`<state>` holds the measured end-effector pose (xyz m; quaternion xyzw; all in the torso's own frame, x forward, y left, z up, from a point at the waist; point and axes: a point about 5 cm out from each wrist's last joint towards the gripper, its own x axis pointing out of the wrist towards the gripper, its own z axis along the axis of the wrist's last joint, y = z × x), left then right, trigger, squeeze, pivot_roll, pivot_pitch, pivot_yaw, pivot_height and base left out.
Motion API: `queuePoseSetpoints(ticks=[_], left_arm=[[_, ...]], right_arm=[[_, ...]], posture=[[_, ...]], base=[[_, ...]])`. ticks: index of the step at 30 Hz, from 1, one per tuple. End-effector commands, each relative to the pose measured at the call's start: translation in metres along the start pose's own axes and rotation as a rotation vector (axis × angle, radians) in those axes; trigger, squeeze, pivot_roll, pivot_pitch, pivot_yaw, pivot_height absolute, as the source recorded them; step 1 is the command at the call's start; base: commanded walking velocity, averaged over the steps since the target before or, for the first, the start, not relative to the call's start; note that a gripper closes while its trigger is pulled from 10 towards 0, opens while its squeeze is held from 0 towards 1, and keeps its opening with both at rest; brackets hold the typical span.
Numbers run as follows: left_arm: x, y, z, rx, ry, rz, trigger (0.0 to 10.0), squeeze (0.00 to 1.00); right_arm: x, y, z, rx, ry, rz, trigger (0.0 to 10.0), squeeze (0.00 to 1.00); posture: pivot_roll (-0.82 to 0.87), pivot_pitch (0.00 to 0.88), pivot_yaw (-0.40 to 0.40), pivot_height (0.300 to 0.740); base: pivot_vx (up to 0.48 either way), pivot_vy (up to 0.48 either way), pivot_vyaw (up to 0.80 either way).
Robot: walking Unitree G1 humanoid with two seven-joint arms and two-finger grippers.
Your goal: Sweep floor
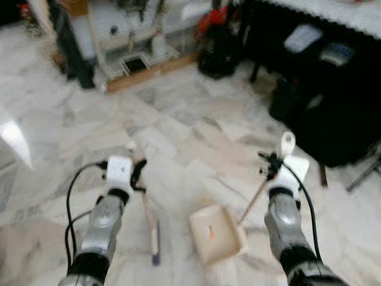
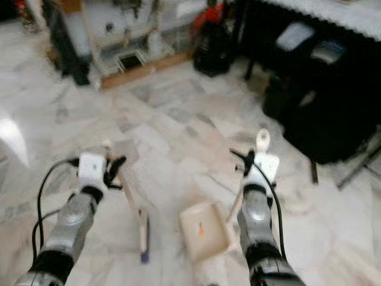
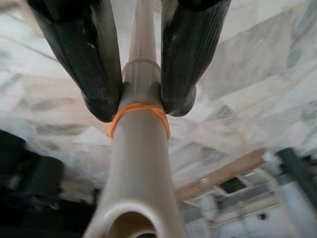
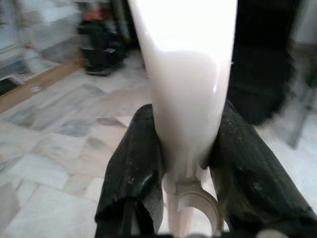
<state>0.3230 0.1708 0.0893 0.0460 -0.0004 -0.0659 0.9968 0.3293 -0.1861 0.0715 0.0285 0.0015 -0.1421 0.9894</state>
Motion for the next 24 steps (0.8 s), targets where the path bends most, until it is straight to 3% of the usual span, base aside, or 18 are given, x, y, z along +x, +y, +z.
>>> queuePoseSetpoints(ticks=[1,24], left_arm=[[0.0026,-0.0014,0.0083,0.001,-0.037,-0.008,10.0,0.0],[0.0018,-0.0025,0.0074,0.002,-0.034,-0.011,10.0,0.0]], right_arm=[[0.0029,0.0006,0.0074,0.01,-0.032,-0.003,10.0,0.0],[0.0016,-0.0053,0.0056,-0.004,-0.033,-0.052,10.0,0.0]], posture=[[-0.02,0.092,0.039,0.74],[-0.02,0.088,0.038,0.74]], base=[[0.0,0.0,-0.8],[0.0,0.0,-0.78]])
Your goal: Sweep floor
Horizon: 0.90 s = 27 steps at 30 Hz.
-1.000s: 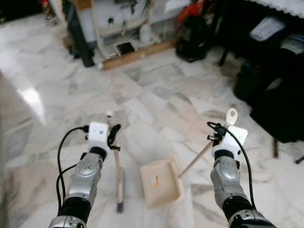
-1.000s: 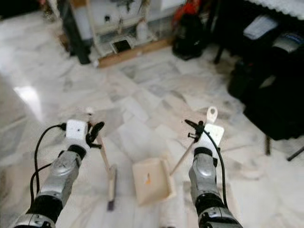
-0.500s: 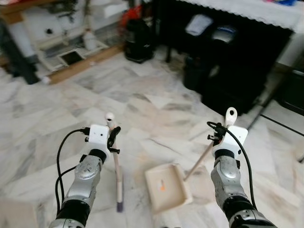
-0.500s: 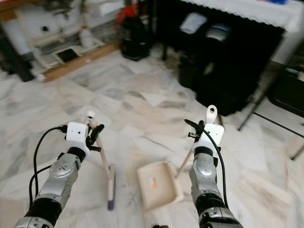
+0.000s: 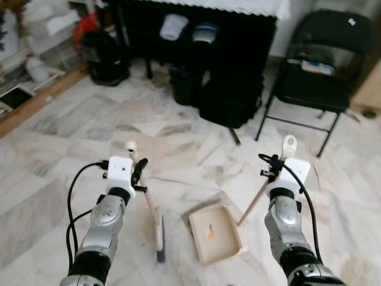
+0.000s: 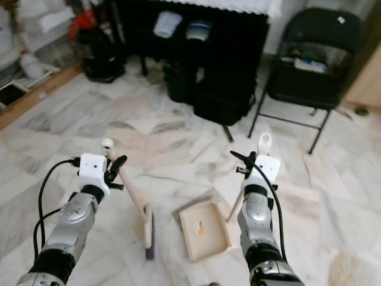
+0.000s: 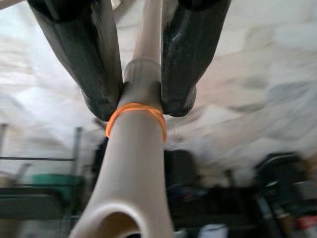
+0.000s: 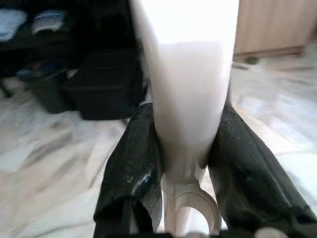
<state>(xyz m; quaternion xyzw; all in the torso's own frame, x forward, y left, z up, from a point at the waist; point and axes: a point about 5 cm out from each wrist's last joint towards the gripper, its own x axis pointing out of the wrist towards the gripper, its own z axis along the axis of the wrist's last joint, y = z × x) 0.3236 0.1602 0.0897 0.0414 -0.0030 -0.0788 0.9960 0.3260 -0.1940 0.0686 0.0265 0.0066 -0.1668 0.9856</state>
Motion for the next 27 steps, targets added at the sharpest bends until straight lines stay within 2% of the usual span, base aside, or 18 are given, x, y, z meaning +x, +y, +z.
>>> queuePoseSetpoints(ticks=[1,17,27], left_arm=[[0.0,0.008,0.006,0.011,-0.028,0.015,10.0,0.0],[0.0,0.006,0.006,0.01,-0.028,0.008,10.0,0.0],[-0.003,0.007,0.004,0.01,-0.021,0.011,10.0,0.0]], right_arm=[[0.002,0.003,0.008,0.002,-0.044,-0.008,10.0,0.0],[0.0,-0.005,-0.001,-0.042,0.002,-0.072,10.0,0.0],[-0.004,-0.019,-0.016,-0.066,0.097,-0.154,10.0,0.0]], posture=[[-0.02,0.088,0.038,0.74],[-0.02,0.075,0.036,0.74],[-0.02,0.096,0.037,0.74]], base=[[0.0,0.0,-0.57],[0.0,0.0,0.0],[0.0,0.0,0.0]])
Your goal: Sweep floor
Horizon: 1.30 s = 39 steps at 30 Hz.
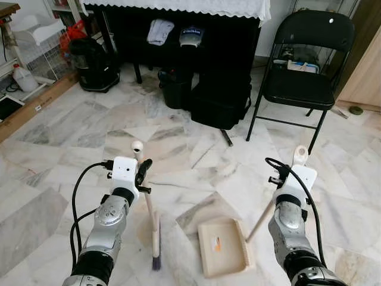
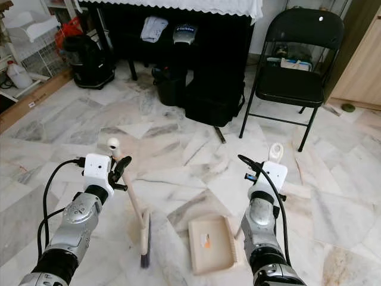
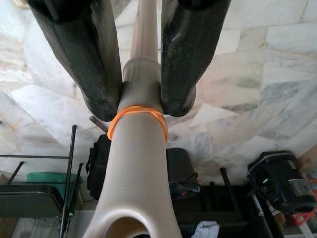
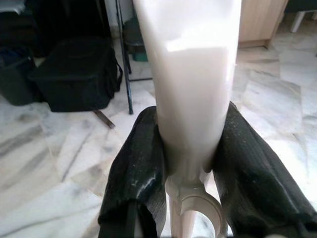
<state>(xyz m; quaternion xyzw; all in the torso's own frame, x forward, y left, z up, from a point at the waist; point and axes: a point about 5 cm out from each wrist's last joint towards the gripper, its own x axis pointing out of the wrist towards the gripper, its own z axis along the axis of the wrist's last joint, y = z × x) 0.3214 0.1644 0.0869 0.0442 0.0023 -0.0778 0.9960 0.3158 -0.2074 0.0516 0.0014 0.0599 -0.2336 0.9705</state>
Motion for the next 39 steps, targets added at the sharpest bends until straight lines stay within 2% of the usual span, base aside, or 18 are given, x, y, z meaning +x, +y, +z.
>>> queuePoseSetpoints(ticks=[1,11,26,27,30,31,32,33,34,39], left_arm=[[0.0,0.0035,0.0068,0.005,-0.031,0.01,10.0,0.0],[-0.0023,0.0035,0.0048,0.005,-0.025,0.008,10.0,0.0],[-0.005,0.0025,0.002,0.002,-0.015,0.005,10.0,0.0],[-0.0053,0.0025,0.0016,0.002,-0.013,0.005,10.0,0.0],[-0.0054,0.0025,0.0015,0.001,-0.011,0.004,10.0,0.0],[-0.0054,0.0023,0.0016,0.001,-0.011,0.003,10.0,0.0],[-0.0054,0.0023,0.0015,0.001,-0.01,0.002,10.0,0.0],[-0.0053,0.0023,0.0015,0.001,-0.01,0.002,10.0,0.0],[-0.0052,0.0023,0.0015,0.001,-0.01,0.001,10.0,0.0],[-0.005,0.0021,0.0014,0.002,-0.008,-0.003,10.0,0.0]], right_arm=[[0.0005,-0.0024,-0.0005,-0.001,0.005,-0.015,10.0,0.0],[-0.0007,-0.0045,-0.0026,-0.039,0.002,-0.033,10.0,0.0],[-0.0021,-0.0011,-0.0041,-0.041,0.009,-0.008,10.0,0.0],[-0.0022,-0.0011,-0.0037,-0.038,0.005,-0.006,10.0,1.0],[-0.0021,-0.001,-0.0033,-0.041,0.002,-0.007,10.0,1.0],[-0.0019,-0.0012,-0.0031,-0.047,0.001,-0.008,10.0,0.96],[-0.0018,-0.0013,-0.003,-0.05,0.001,-0.01,10.0,0.75],[-0.0017,-0.0014,-0.0029,-0.052,0.0,-0.011,10.0,0.75],[-0.0016,-0.0014,-0.0027,-0.052,-0.001,-0.011,10.0,0.0],[-0.0012,-0.0008,-0.0018,-0.052,-0.004,-0.009,10.0,0.0]], posture=[[-0.02,0.096,0.037,0.74],[-0.02,0.108,0.038,0.74],[-0.02,0.12,0.034,0.74],[-0.02,0.121,0.033,0.74],[-0.02,0.122,0.033,0.74],[-0.02,0.122,0.033,0.74],[-0.02,0.122,0.033,0.74],[-0.02,0.122,0.032,0.74],[-0.02,0.122,0.032,0.74],[-0.02,0.122,0.032,0.74]], base=[[0.0,0.0,0.0],[0.0,0.0,0.0],[0.0,0.0,0.0],[0.0,0.0,0.0],[0.0,0.0,0.0],[0.0,0.0,0.0],[0.0,0.0,0.0],[0.0,0.0,0.0],[0.0,0.0,0.0],[0.0,0.0,0.0]])
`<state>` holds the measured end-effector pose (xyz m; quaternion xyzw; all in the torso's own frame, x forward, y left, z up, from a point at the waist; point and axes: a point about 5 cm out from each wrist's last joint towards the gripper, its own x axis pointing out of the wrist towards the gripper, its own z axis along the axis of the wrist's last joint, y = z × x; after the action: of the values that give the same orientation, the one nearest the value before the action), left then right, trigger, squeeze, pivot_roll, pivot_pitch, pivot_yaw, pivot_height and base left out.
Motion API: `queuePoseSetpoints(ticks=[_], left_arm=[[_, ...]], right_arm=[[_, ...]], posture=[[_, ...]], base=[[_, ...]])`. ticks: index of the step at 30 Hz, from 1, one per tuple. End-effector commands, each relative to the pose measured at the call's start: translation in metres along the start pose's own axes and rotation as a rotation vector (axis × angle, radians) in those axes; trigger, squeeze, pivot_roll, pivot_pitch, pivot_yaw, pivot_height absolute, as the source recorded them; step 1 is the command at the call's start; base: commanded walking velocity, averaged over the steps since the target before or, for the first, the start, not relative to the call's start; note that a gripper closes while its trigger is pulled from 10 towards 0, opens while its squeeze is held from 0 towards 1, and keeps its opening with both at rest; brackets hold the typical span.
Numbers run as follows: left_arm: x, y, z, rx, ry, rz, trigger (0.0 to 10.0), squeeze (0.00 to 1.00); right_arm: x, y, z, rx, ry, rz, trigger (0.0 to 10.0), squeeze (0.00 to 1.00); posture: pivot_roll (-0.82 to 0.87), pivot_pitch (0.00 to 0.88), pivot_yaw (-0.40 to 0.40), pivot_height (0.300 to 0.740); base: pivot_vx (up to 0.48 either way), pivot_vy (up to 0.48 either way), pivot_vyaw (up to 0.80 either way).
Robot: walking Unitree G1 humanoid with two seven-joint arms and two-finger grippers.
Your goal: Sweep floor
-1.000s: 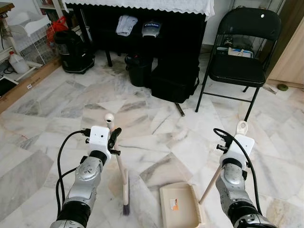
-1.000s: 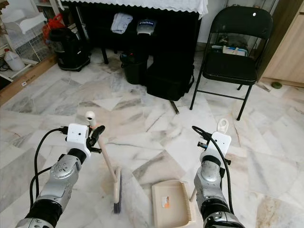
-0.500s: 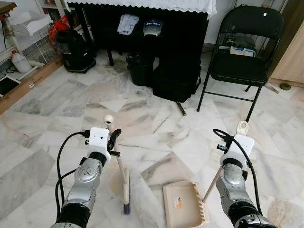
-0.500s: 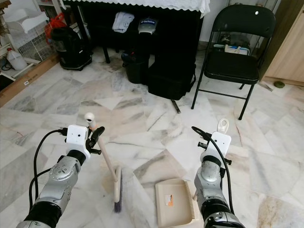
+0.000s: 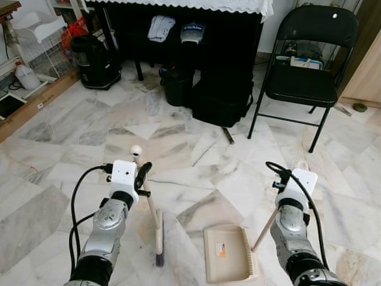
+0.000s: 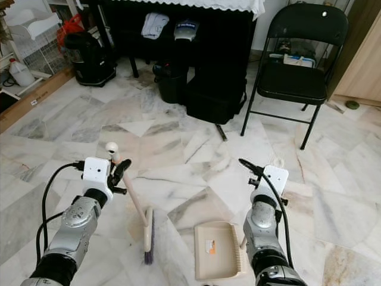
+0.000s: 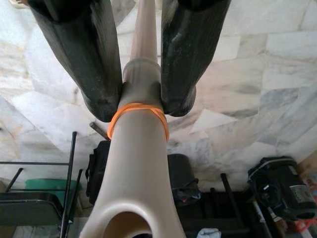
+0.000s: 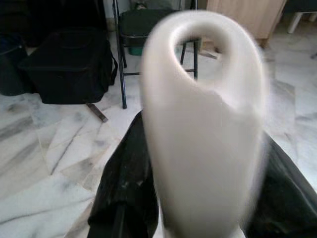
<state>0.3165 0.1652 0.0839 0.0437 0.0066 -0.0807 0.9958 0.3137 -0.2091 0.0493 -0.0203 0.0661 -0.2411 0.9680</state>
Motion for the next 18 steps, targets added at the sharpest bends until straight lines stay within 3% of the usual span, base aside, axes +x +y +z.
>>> queuePoseSetpoints(ticks=[1,10,18], left_arm=[[0.0,0.002,0.005,0.004,-0.016,0.002,10.0,0.0],[0.0,0.002,0.004,0.007,-0.008,-0.005,10.0,0.0],[0.0,0.003,0.004,0.009,-0.005,-0.007,10.0,0.0]], right_arm=[[0.0,0.002,0.001,-0.008,-0.009,0.011,10.0,0.0],[0.0,0.007,0.003,-0.02,-0.016,0.051,10.0,0.0],[-0.002,0.014,0.004,-0.1,-0.023,0.14,10.0,0.0]], posture=[[-0.02,0.122,0.032,0.74],[-0.01,0.116,0.031,0.74],[-0.01,0.111,0.026,0.74]], base=[[0.0,0.0,0.0],[0.0,0.0,0.0],[0.0,0.0,0.0]])
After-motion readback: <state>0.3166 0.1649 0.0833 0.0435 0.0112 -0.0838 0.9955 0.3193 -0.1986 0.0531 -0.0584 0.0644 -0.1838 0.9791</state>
